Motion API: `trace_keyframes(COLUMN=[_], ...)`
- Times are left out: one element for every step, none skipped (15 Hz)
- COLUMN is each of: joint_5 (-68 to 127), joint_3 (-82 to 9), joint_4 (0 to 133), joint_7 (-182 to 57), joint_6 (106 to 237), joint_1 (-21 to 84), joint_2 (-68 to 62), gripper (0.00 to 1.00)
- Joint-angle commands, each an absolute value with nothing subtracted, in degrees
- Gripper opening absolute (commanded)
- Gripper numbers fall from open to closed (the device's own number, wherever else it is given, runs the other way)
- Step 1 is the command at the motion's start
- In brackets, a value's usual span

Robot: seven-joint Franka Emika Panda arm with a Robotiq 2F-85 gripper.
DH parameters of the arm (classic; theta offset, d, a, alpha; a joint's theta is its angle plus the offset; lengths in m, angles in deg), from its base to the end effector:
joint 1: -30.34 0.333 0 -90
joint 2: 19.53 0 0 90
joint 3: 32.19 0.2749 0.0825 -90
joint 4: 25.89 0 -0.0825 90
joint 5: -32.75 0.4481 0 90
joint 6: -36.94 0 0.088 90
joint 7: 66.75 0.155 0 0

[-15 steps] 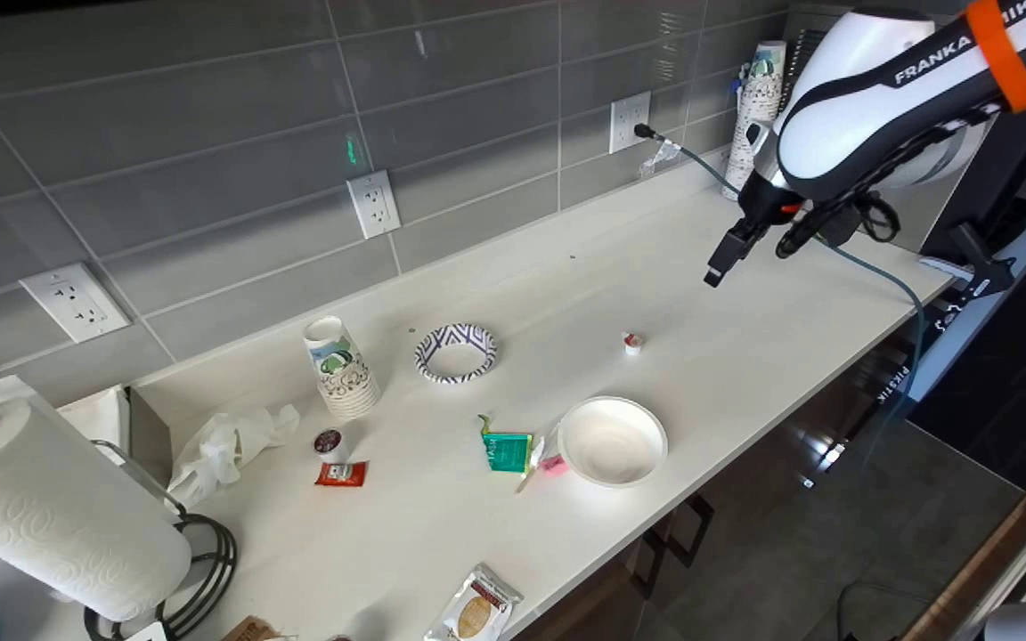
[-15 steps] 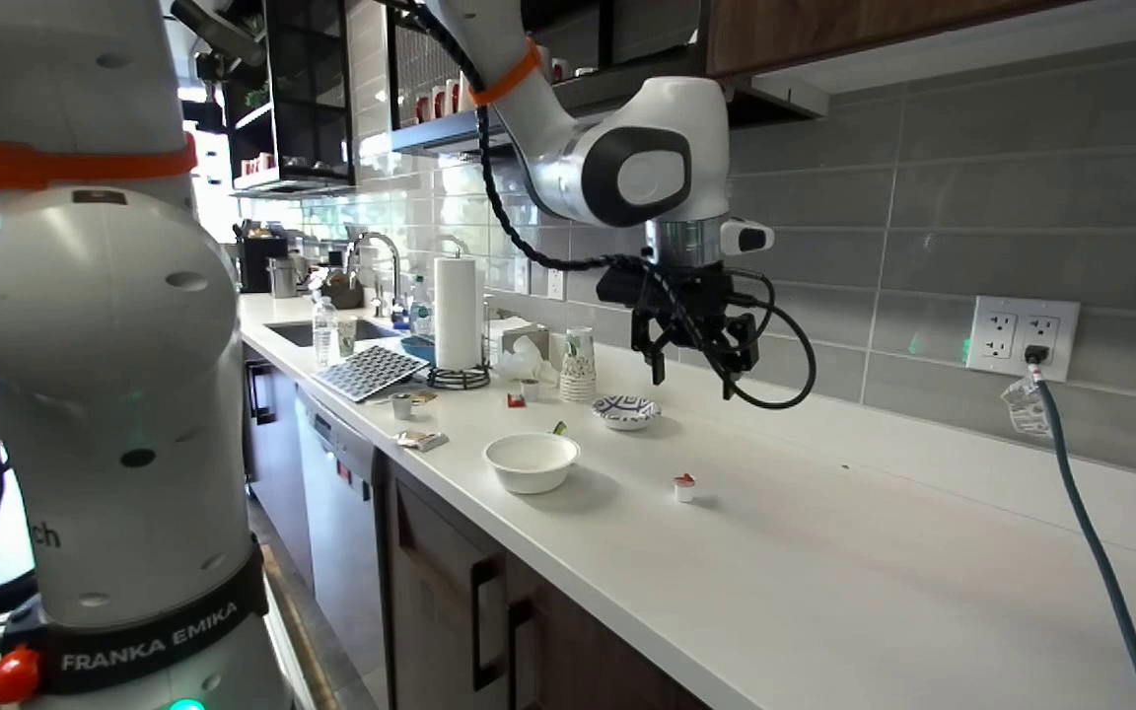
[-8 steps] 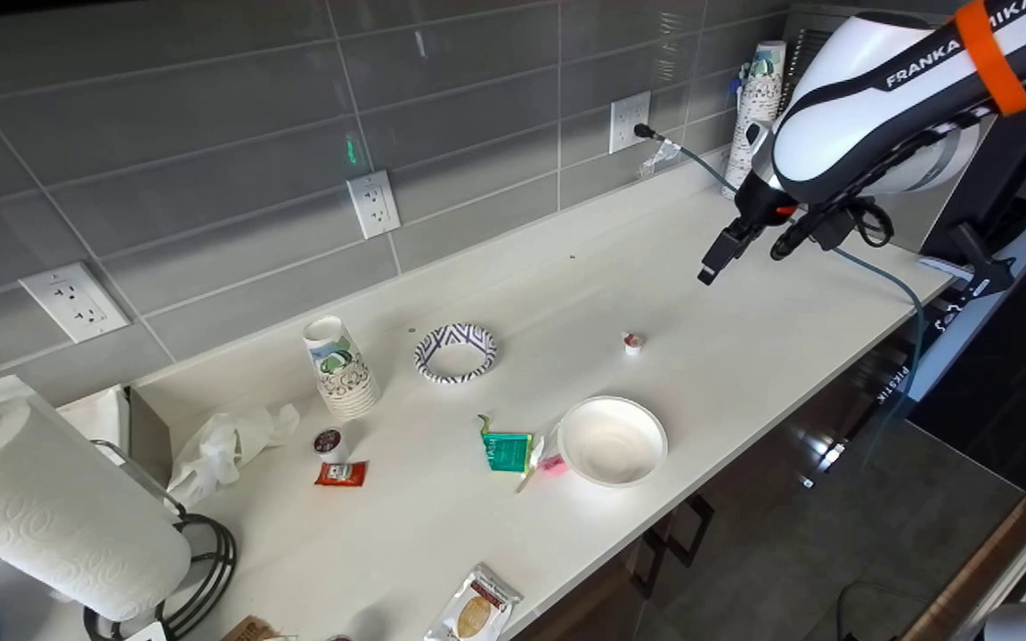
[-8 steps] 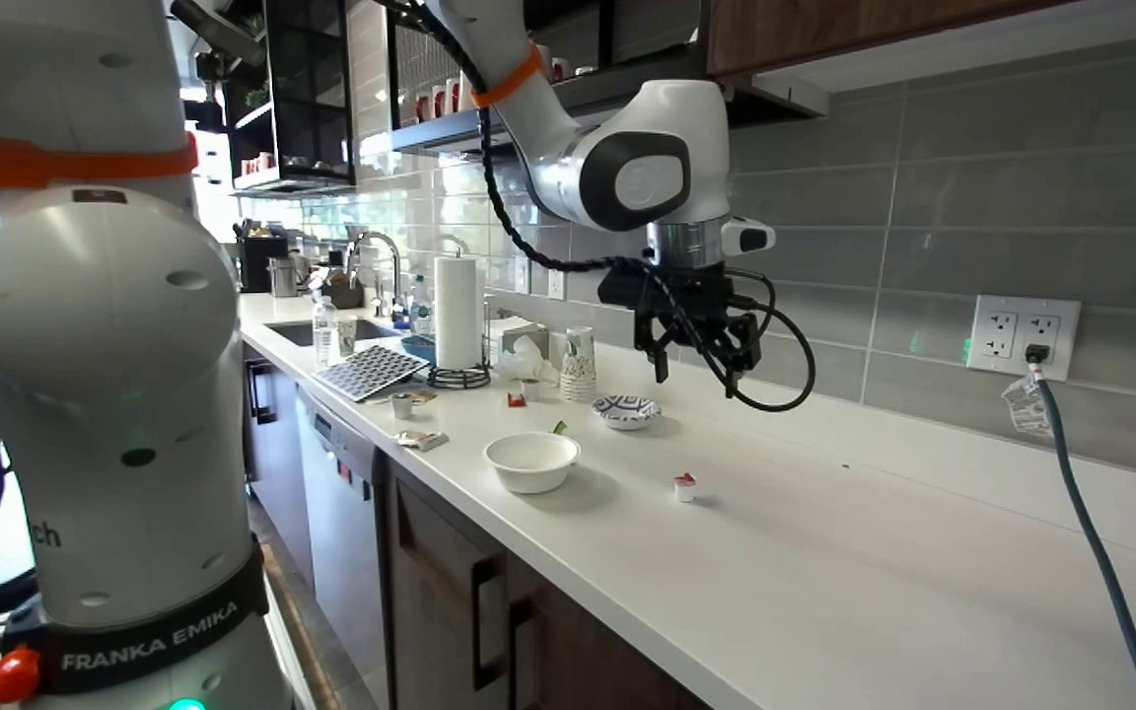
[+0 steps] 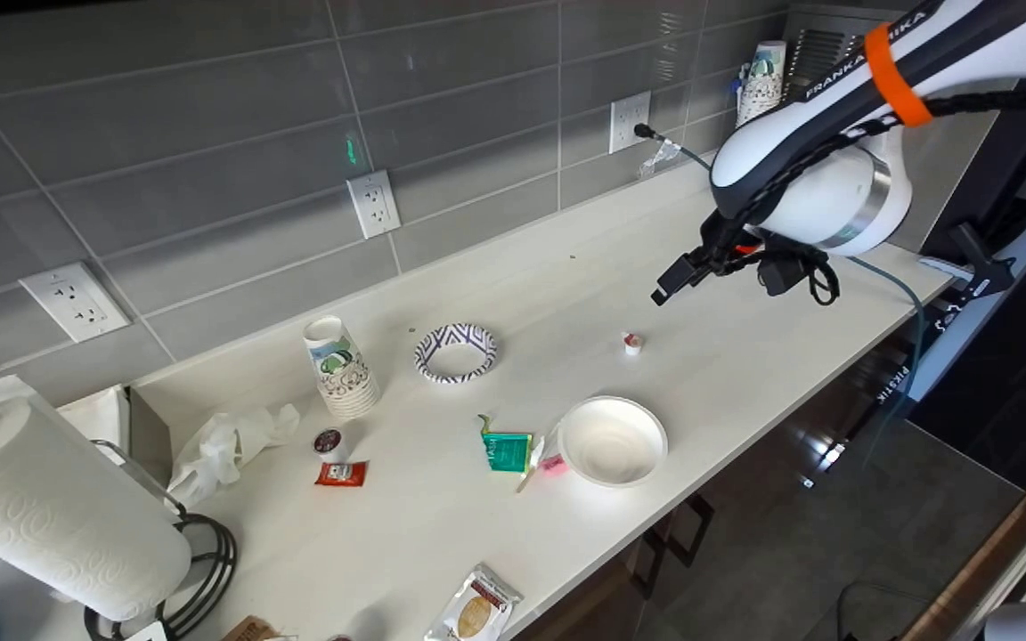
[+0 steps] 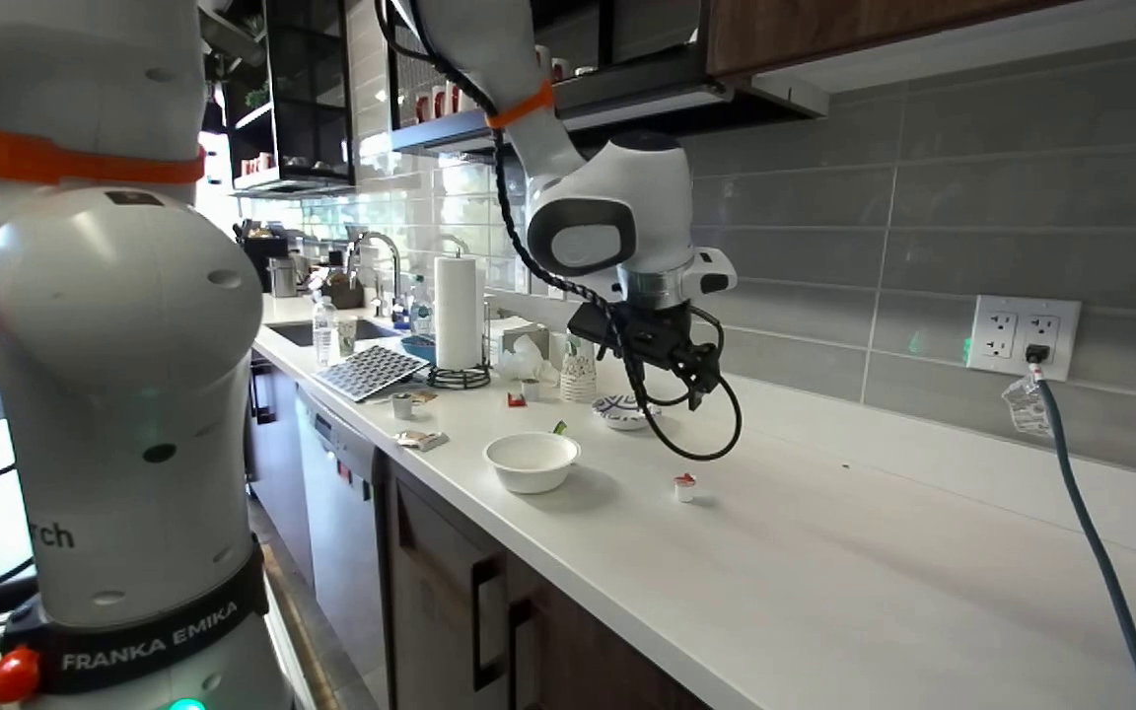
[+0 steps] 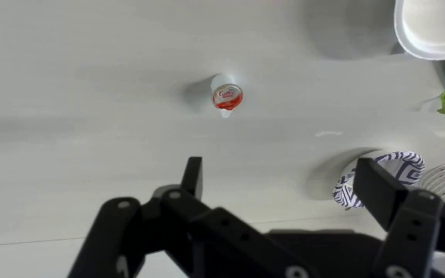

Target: Pour the contents in the coffee pod on the right into the white bowl.

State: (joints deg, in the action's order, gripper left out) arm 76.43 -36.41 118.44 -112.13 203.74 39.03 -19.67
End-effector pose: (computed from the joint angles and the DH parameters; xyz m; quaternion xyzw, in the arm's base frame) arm 0.5415 0.0075 0.1756 -0.9681 -0.0766 -0.2244 0.0811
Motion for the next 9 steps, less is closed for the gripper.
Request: trace_keyframes(joint_5=[91.98, 96.20, 99.64, 101.88, 103.34, 103.49, 103.74, 103.95, 104.03], joint_3=[-34.56, -34.23, -33.93, -33.73, -33.65, -33.71, -33.70, -33.60, -33.49], joint_4=[115.68, 114.47, 113.42, 112.35, 111.53, 110.63, 109.99, 109.27, 108.71], joint_7=[-125.44, -129.95, -134.07, -137.59, -140.16, -142.03, -143.45, -144.34, -144.99], joint_6=[207.51, 207.38, 206.89, 206.41, 206.29, 206.60, 206.96, 206.70, 207.22], joint_1=[40.65, 40.64, 40.49, 40.11, 39.84, 39.61, 39.45, 39.26, 39.16], joint_2=[-17.15, -15.83, -14.89, -13.41, -11.91, -9.71, -8.05, -6.38, -4.75], gripper=[1.00, 1.00, 1.00, 1.00, 1.00, 1.00, 1.00, 1.00, 1.00])
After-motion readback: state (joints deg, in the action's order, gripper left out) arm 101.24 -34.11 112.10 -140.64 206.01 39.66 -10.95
